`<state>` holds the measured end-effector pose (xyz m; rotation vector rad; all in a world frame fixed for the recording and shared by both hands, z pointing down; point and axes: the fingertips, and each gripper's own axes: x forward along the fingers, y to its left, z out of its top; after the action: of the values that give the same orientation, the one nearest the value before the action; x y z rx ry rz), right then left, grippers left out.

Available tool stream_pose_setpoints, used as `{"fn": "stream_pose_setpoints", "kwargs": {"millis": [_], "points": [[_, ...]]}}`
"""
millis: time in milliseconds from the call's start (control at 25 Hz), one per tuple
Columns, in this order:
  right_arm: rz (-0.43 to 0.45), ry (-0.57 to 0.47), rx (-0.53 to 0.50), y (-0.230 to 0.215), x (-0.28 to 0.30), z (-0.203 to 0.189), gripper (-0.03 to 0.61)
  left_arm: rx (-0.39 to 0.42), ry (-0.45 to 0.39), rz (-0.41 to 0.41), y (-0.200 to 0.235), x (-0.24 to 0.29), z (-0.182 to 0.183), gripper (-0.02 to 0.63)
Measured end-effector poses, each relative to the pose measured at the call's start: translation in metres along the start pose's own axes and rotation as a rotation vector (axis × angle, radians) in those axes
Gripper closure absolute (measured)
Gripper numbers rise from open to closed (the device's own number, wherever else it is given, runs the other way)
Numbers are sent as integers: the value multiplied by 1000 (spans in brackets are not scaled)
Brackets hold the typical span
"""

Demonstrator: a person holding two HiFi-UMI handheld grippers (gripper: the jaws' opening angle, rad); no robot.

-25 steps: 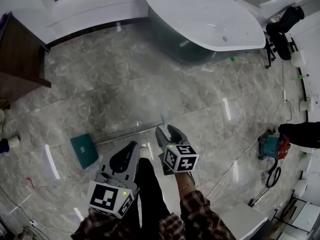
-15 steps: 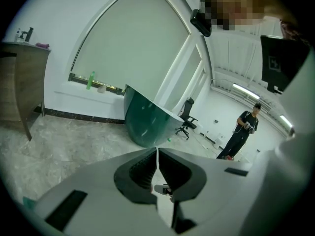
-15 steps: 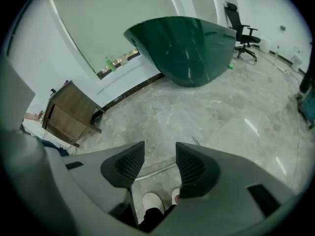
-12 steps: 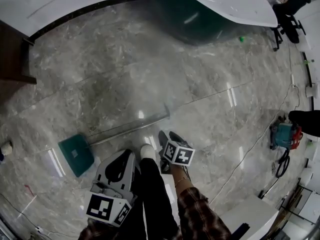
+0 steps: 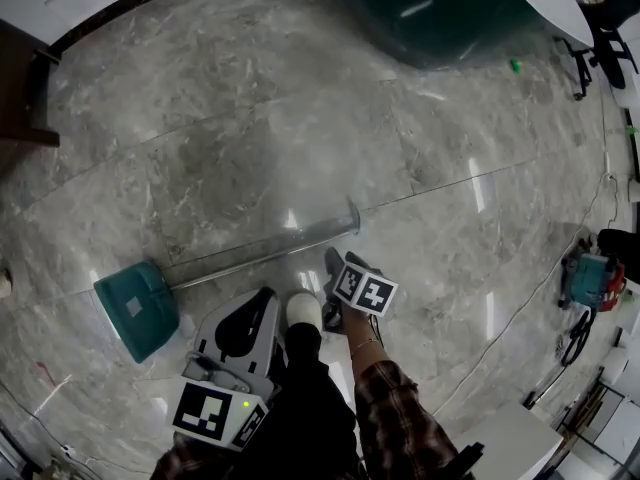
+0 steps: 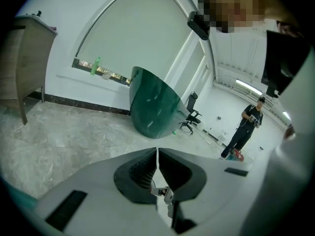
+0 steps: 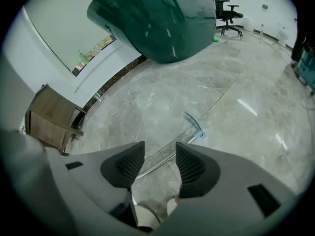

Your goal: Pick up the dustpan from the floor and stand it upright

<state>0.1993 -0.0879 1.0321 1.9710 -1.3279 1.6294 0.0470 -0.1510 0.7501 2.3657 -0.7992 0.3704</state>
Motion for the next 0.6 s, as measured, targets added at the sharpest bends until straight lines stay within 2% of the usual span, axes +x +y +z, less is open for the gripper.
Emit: {"fn": "stream_pose_setpoints", "kwargs": {"millis": [320, 600], "points": [[-52, 21, 58, -37, 79, -12, 393, 41, -19, 40, 50, 39, -22, 592], [-139, 74, 100, -73, 131, -30, 393, 89, -40, -3, 66, 73, -30, 592]]}}
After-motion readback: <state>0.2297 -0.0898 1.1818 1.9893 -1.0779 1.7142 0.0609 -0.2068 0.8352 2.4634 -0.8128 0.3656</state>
